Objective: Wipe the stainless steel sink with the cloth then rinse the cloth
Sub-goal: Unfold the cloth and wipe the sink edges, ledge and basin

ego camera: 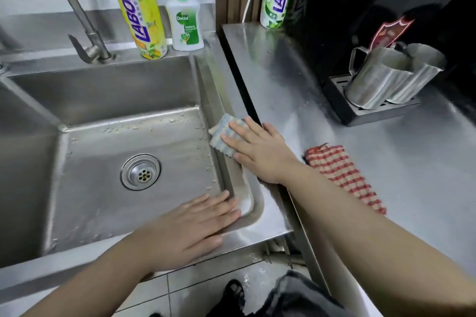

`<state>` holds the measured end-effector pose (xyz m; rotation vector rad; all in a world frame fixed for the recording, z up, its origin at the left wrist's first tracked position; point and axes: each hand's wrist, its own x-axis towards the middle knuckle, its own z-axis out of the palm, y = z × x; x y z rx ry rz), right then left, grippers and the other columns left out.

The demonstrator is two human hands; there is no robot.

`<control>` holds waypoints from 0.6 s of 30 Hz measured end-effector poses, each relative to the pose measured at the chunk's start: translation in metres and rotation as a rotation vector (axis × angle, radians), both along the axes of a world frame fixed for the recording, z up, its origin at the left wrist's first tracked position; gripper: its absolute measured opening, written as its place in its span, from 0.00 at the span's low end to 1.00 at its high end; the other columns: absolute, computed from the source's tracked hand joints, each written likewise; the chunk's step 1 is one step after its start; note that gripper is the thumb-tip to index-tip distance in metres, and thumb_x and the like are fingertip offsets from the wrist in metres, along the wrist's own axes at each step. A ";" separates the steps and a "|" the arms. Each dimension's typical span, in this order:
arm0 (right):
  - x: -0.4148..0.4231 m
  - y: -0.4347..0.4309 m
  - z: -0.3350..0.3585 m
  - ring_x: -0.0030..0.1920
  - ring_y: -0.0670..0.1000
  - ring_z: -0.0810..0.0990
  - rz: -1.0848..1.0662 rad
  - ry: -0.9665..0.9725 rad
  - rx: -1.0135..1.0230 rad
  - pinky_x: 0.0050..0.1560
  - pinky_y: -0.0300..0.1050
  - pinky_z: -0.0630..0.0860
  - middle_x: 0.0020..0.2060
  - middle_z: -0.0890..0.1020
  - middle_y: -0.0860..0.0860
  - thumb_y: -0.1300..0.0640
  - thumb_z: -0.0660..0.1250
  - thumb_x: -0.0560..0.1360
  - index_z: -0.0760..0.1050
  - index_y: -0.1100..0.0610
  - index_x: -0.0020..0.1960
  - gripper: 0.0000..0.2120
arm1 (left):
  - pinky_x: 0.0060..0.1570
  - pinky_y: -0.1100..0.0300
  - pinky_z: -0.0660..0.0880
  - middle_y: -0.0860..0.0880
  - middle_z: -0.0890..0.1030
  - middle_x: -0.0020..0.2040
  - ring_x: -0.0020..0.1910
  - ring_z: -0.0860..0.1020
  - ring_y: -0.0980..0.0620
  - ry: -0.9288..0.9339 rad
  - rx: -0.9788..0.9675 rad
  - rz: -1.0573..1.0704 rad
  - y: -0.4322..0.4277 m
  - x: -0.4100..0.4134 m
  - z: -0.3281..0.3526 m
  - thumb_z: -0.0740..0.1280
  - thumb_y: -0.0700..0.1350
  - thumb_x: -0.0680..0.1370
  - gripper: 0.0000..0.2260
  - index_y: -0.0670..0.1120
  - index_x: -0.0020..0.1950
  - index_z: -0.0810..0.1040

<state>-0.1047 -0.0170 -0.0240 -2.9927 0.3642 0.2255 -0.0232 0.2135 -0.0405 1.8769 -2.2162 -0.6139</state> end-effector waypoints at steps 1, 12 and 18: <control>0.017 -0.008 0.002 0.76 0.51 0.43 -0.024 0.016 -0.003 0.72 0.56 0.43 0.77 0.48 0.44 0.41 0.40 0.79 0.49 0.40 0.75 0.24 | 0.71 0.59 0.41 0.56 0.46 0.77 0.75 0.41 0.59 0.015 0.013 0.001 0.000 0.000 0.000 0.43 0.58 0.81 0.24 0.54 0.76 0.48; 0.084 -0.052 0.007 0.76 0.52 0.40 -0.035 0.030 0.008 0.73 0.56 0.40 0.77 0.43 0.46 0.47 0.44 0.82 0.45 0.46 0.76 0.23 | 0.72 0.55 0.45 0.54 0.52 0.77 0.75 0.46 0.58 -0.041 -0.132 0.007 -0.055 0.036 0.013 0.47 0.53 0.82 0.22 0.51 0.76 0.54; 0.089 -0.062 0.004 0.76 0.50 0.42 -0.063 -0.004 -0.015 0.73 0.56 0.41 0.77 0.45 0.43 0.45 0.44 0.82 0.46 0.43 0.76 0.23 | 0.72 0.54 0.38 0.51 0.50 0.77 0.76 0.42 0.54 -0.146 -0.187 -0.031 -0.092 0.072 -0.003 0.44 0.53 0.82 0.23 0.50 0.76 0.50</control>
